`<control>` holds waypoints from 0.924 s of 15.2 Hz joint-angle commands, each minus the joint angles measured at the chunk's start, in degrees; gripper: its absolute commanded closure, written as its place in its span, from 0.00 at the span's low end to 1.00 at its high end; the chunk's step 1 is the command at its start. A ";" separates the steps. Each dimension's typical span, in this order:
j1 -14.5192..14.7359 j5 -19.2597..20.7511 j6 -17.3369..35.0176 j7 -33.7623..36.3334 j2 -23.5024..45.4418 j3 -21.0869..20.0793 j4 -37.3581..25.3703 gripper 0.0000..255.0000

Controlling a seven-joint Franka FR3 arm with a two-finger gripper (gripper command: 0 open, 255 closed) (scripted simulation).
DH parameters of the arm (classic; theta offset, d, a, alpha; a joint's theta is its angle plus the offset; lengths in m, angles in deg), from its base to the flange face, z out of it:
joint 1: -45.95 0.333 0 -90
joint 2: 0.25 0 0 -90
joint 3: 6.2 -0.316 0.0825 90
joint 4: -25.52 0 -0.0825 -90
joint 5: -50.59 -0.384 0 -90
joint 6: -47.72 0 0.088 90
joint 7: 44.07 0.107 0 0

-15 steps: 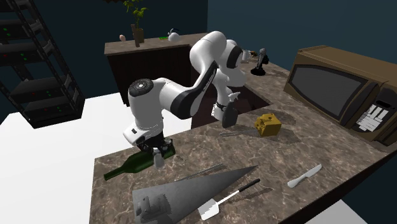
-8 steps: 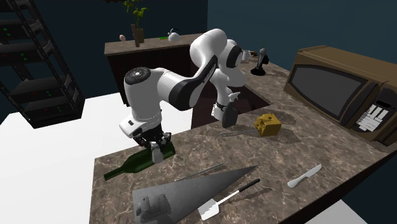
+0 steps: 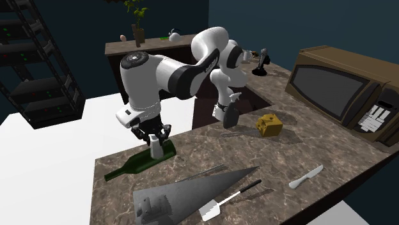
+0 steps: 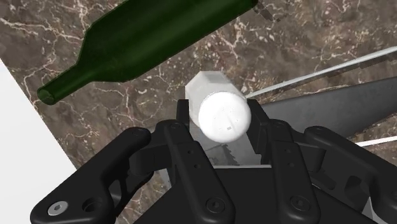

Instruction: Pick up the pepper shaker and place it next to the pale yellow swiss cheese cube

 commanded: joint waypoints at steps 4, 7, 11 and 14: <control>-0.75 -0.30 -4.64 -0.18 1.12 0.00 -5.78 1.00; 2.12 1.48 -1.22 1.24 -5.41 0.31 4.12 1.00; 6.51 4.89 3.36 4.94 -16.29 0.14 19.32 1.00; 8.89 7.27 5.46 8.19 -23.49 -0.65 28.41 1.00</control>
